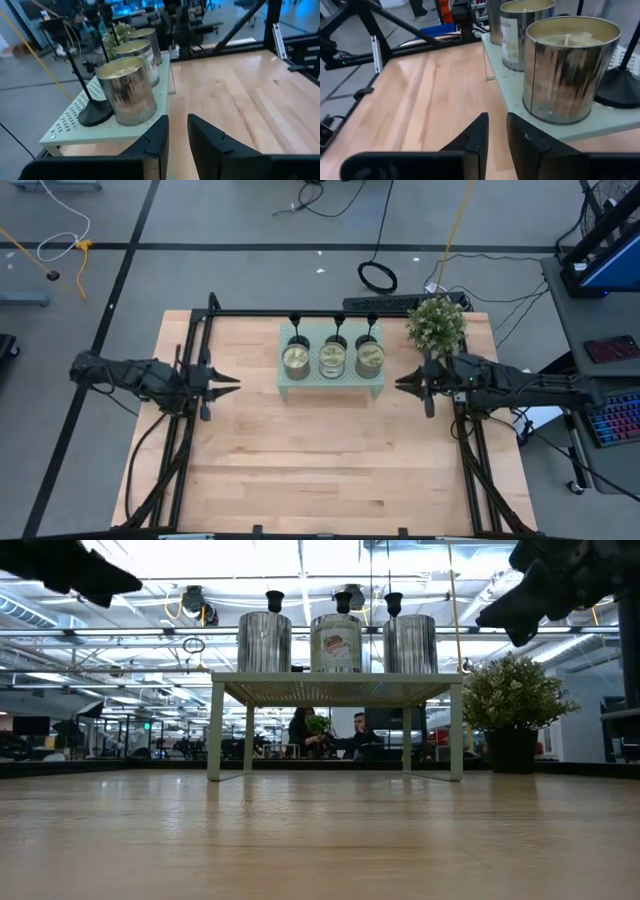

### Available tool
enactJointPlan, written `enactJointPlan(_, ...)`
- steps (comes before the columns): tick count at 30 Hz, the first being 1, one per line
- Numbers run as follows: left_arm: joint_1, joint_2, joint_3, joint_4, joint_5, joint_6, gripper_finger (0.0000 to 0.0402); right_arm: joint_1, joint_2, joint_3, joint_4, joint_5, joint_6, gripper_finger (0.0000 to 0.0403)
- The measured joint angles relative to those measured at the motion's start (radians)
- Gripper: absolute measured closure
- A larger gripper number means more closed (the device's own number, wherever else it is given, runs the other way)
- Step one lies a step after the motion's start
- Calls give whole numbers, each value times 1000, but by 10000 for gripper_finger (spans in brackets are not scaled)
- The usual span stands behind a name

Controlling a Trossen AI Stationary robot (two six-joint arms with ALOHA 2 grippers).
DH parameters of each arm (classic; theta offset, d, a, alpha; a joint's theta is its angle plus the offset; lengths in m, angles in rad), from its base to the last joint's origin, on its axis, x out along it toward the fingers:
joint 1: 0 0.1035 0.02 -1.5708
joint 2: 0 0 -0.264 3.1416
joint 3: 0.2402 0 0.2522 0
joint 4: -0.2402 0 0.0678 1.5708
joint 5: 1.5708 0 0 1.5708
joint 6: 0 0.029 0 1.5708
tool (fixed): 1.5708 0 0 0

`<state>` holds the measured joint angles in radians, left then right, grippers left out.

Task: Stock candles and holders on shelf
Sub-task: Return to Home Position

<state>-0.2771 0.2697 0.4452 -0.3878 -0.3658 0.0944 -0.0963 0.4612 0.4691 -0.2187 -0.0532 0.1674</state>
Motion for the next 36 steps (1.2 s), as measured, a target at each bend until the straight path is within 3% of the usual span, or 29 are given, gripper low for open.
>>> enactJointPlan(6,0,-122,-99,85,-62,35,325,0,-39,-111,116,-1,-19,360)
enactJointPlan(12,1,-181,-180,132,-54,27,325,0,-82,-206,177,5,3,371)
enactJointPlan(17,1,-187,-245,192,-53,29,325,0,-121,-290,264,4,4,377)
enactJointPlan(36,1,-187,-340,296,-47,48,325,0,-241,-399,270,4,51,401)
